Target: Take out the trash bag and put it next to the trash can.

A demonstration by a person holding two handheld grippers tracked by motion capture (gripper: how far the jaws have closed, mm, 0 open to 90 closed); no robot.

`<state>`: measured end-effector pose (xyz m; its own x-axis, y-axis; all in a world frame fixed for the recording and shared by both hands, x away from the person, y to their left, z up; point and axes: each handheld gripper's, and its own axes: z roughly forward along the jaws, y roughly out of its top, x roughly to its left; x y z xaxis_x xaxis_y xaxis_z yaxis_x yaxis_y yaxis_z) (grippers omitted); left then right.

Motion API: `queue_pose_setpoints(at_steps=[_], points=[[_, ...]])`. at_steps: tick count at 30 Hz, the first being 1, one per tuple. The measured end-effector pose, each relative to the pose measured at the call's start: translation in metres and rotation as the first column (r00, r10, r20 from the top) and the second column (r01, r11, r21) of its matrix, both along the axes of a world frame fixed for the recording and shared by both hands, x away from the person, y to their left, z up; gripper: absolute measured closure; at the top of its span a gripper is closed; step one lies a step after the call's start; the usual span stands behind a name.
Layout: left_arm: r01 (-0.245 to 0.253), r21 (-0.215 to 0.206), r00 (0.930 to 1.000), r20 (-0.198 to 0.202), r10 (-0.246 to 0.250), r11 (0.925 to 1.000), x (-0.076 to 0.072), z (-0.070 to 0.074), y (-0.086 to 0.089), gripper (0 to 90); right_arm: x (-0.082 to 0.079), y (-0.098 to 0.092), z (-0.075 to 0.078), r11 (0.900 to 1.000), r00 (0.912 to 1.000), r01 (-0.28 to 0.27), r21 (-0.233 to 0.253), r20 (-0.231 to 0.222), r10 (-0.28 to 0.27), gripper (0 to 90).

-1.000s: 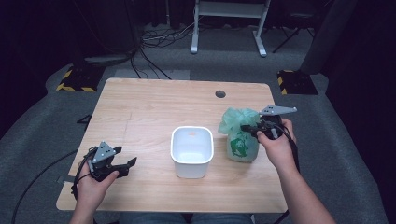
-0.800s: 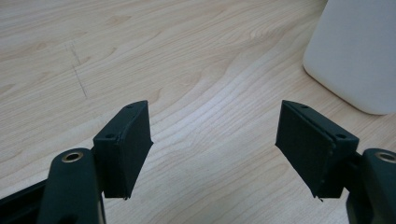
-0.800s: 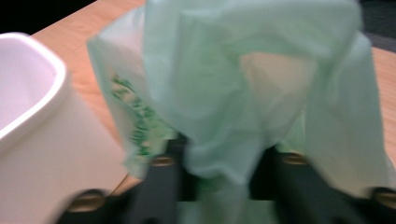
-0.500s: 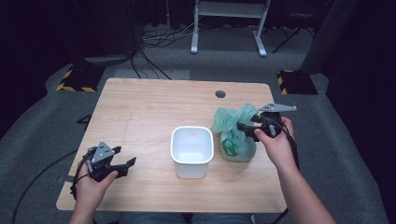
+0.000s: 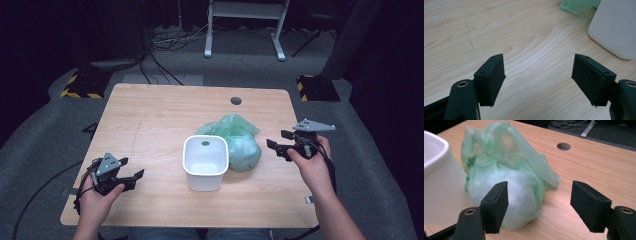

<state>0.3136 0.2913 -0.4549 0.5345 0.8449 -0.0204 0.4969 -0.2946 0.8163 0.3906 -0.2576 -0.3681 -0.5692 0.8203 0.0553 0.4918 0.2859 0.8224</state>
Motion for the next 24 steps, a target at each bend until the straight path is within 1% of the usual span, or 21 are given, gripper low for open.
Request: queue_pose_setpoints(at_steps=[6, 7, 10, 14, 18, 20, 21, 24], points=[[-0.019, 0.003, 0.9998, -0.007, 0.019, 0.9998, -0.002, -0.001, 0.012, 25.3, -0.008, -0.016, -0.015, 1.000, 0.9996, 0.025, -0.013, -0.011, -0.025, 29.7], [-0.019, 0.006, 0.9998, -0.011, 0.019, 0.9998, -0.002, -0.001, 0.013, 25.2, -0.009, -0.019, -0.018, 0.999, 0.9995, 0.030, -0.020, -0.010, -0.030, 29.4], [-0.023, 0.006, 0.9995, -0.021, 0.023, 0.9997, -0.002, -0.002, 0.017, 24.3, -0.012, -0.025, -0.023, 0.999, 0.9991, 0.040, -0.021, -0.013, -0.040, 28.3], [-0.017, 0.023, 0.9991, -0.037, 0.018, 0.9996, -0.002, -0.005, 0.021, 23.7, -0.015, -0.032, -0.033, 0.999, 0.9988, 0.045, -0.019, -0.018, -0.046, 26.4], [-0.017, 0.030, 0.9976, -0.066, 0.019, 0.9994, -0.001, -0.008, 0.025, 21.2, -0.018, -0.037, -0.045, 0.998, 0.9988, 0.044, -0.033, -0.020, -0.045, 23.8], [-0.010, 0.035, 0.9967, -0.080, 0.013, 0.9993, 0.000, -0.010, 0.026, 19.6, -0.020, -0.039, -0.050, 0.998, 0.9982, 0.048, -0.029, -0.034, -0.049, 22.5], [-0.007, 0.033, 0.9956, -0.093, 0.010, 0.9994, 0.000, -0.011, 0.027, 19.4, -0.020, -0.041, -0.053, 0.998, 0.9982, 0.047, -0.033, -0.036, -0.048, 22.4], [-0.009, 0.032, 0.9936, -0.112, 0.012, 0.9994, 0.001, -0.015, 0.028, 18.3, -0.021, -0.043, -0.062, 0.998, 0.9974, 0.046, -0.048, -0.053, -0.049, 21.9]])
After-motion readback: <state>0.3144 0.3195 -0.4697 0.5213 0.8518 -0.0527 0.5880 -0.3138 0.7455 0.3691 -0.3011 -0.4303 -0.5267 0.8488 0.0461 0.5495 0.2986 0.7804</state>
